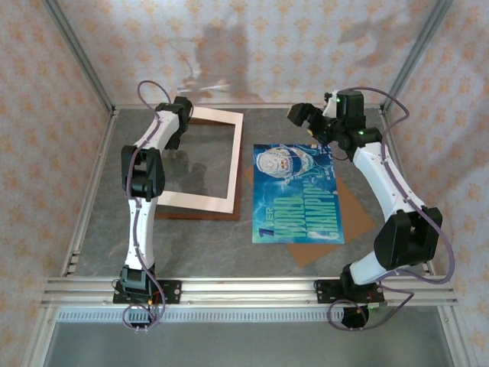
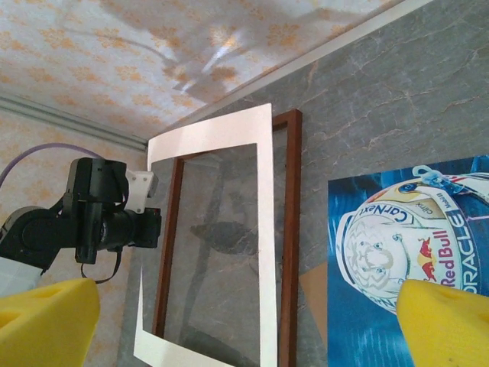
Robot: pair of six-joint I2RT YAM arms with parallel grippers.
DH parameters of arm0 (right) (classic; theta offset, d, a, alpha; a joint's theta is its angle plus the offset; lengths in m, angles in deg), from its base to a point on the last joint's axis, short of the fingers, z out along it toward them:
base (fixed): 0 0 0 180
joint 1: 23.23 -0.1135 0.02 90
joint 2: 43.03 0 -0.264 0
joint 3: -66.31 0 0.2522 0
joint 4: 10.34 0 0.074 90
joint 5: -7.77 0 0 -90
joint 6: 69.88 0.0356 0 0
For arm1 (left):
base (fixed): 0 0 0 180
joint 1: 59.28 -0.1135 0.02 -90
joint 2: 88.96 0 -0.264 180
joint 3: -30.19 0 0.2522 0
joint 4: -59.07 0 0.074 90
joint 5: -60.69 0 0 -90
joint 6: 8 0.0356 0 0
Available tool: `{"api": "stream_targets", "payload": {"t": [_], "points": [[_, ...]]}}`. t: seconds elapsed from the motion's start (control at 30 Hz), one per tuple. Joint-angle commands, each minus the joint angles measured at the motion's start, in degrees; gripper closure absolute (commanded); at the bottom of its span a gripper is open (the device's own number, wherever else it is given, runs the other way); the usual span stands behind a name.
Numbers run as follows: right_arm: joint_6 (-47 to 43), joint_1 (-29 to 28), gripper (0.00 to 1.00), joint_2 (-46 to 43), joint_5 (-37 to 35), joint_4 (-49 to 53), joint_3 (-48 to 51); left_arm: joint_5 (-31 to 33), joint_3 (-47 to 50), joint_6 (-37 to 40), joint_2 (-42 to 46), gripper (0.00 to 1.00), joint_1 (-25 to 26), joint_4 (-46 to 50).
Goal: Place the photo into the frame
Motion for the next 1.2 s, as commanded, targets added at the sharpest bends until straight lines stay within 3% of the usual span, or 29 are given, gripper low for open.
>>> {"api": "stream_targets", "payload": {"t": [0.0, 0.37, 0.67, 1.17], "points": [[-1.34, -0.24, 0.01, 0.31, -0.67, 0.24, 0.33, 3.91, -2.99, 0.74, -1.87, 0.87, -1.00, 3.12], [-1.62, -0.23, 0.01, 1.04, -0.58, 0.32, 0.39, 4.17, -3.84, -0.30, -3.58, 0.86, -1.28, 4.40], [-1.68, -0.23, 0.01, 1.72, -0.18, 0.17, 0.09, 4.57, -2.58, -1.28, -3.65, 0.78, -0.35, 4.91], [-2.04, -0.24, 0.01, 2.41, -0.14, 0.37, 0.22, 4.97, 0.64, -0.66, -3.62, 0.75, 1.02, 4.19]]}}
